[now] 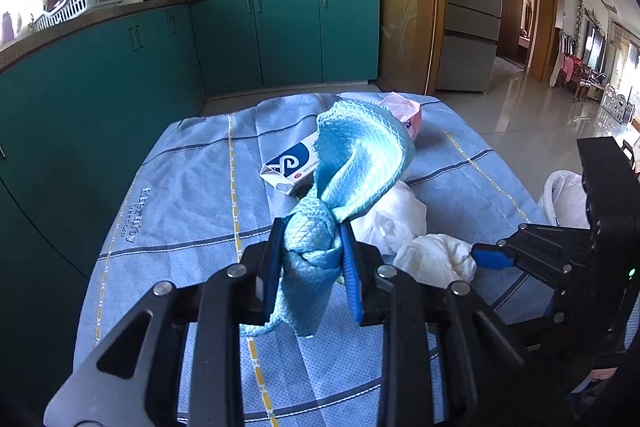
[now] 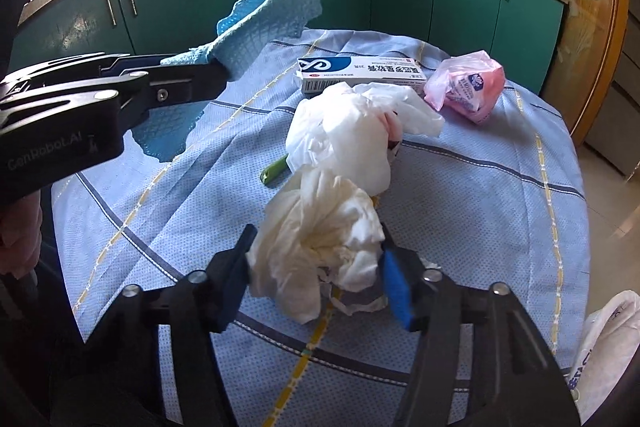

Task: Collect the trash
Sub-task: 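Carry cloth and tissue over the bin and open both tools to drop them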

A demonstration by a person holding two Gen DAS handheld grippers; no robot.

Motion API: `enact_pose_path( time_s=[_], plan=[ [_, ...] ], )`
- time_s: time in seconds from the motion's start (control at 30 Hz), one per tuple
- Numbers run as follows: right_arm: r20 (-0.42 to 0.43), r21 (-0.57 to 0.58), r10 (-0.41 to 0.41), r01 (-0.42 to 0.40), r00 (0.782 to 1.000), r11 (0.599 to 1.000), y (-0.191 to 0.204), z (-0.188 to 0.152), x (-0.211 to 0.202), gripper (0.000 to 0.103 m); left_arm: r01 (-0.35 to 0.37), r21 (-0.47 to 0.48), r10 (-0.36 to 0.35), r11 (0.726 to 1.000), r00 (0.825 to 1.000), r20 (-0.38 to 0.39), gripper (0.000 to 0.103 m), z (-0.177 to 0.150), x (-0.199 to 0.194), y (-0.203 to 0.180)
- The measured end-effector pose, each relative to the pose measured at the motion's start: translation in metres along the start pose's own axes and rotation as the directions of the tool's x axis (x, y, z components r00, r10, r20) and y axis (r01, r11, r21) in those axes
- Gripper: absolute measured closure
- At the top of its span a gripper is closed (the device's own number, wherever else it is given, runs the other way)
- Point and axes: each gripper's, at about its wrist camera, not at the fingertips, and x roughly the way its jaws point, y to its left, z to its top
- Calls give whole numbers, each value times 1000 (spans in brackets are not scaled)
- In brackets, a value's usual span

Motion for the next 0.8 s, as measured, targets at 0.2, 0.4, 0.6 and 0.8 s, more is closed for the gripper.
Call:
enact_pose_path(
  time_s=[0.2, 0.4, 0.6, 0.8],
  plan=[
    [56, 33, -23, 21, 998, 999, -12, 0, -21, 49, -39, 24, 38, 999, 998, 46, 75, 2, -6, -7],
    [113, 81, -85, 76, 990, 994, -33, -6, -51, 49, -35, 36, 32, 999, 997, 77, 75, 9, -13, -19],
    [139, 144, -161, 141, 977, 980, -63, -19, -77, 49, -15, 83, 5, 996, 993, 118, 75, 13, -22, -45],
    [162, 226, -241, 202, 957, 953, -97, -42, -113, 49, 12, 110, -26, 994, 992, 125, 75, 15, -25, -68]
  ],
)
